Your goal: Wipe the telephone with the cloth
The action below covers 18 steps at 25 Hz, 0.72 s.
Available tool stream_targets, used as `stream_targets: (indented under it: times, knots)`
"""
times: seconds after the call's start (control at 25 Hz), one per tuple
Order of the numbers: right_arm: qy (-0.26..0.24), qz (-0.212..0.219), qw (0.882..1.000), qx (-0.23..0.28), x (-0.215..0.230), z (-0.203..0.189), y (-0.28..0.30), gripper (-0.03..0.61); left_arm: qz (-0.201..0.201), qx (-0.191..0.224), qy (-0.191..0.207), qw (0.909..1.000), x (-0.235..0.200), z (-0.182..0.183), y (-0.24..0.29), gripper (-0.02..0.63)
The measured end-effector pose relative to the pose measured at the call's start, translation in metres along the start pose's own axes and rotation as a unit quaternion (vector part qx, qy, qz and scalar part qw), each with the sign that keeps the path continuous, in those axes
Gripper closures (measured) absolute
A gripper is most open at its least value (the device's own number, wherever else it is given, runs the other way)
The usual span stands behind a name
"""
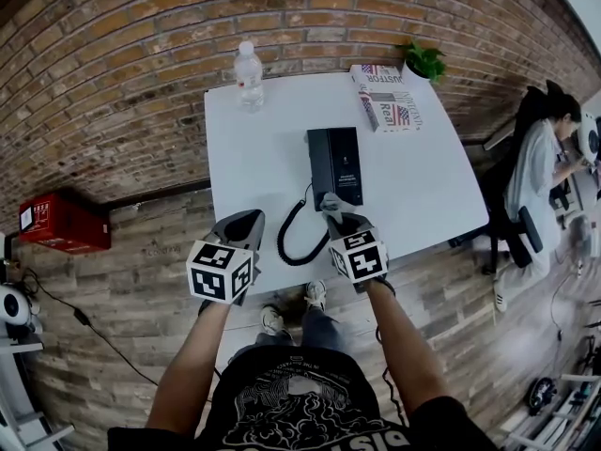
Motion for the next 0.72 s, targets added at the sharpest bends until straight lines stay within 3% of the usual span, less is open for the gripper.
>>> stream_targets:
  times: [0.72]
  knots:
    - [-0.027,0.07,0.997,0.003,-0.04,0.015,0.014,0.568,0.01,0.003,-0.007,0.9999,-0.005,0.001,0.0,0.609]
Point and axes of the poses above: the fingertips, and each gripper's own axes: y forward along the fingers, x to its right, z out of its top, the point moved 8 cm from there along -y, backward along the fingers, and after that the axes turned 15 degrees about y, right-handed, at the moved point
